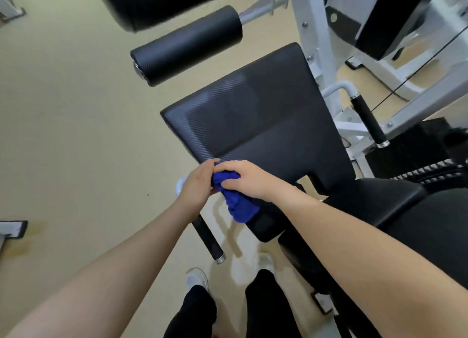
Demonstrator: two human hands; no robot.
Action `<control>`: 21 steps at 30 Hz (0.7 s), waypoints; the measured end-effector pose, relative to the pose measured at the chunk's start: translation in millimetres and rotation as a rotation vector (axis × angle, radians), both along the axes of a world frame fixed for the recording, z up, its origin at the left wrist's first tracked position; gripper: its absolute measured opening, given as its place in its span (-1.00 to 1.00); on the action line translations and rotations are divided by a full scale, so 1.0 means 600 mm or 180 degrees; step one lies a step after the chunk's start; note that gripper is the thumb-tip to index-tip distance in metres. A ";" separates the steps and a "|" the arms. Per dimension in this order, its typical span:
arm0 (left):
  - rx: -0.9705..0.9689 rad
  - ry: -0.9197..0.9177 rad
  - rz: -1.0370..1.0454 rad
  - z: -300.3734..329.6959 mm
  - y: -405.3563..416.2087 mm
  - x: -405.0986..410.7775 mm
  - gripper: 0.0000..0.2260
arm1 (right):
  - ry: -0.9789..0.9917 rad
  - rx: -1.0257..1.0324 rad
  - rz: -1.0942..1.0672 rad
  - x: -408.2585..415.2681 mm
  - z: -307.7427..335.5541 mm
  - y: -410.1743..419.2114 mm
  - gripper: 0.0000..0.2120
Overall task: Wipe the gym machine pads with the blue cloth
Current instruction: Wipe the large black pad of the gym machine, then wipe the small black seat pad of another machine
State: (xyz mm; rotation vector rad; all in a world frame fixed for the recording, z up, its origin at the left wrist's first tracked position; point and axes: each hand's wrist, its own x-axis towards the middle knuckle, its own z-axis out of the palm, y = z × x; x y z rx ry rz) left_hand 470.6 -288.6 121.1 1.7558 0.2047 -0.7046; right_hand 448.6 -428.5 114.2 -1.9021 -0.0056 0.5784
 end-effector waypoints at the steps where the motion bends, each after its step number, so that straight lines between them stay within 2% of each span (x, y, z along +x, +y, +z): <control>1: -0.0014 -0.0027 -0.0039 0.023 0.011 -0.006 -0.73 | 0.0109 0.0121 0.0055 -0.002 0.024 0.005 -0.65; 5: 0.0079 -0.0254 -0.0090 0.090 0.056 -0.025 -0.76 | 0.0119 0.0212 0.0206 -0.010 0.100 0.020 -0.75; 9: 0.0015 -0.0417 -0.0089 0.135 0.098 -0.037 -0.91 | -0.0256 -0.0090 0.0130 -0.010 0.150 0.060 -0.71; 13: 0.0096 -0.0696 -0.0054 0.176 0.158 -0.019 -0.98 | -0.0573 -0.0577 0.0060 0.024 0.191 0.126 -0.80; 18: 0.0490 -0.1048 -0.0335 0.203 0.272 0.019 -0.88 | -0.0905 -0.0885 0.0171 0.068 0.220 0.253 -0.81; 21: 0.0623 -0.0973 -0.0383 0.205 0.354 0.045 -0.84 | -0.0864 -0.1057 0.0404 0.097 0.221 0.338 -0.72</control>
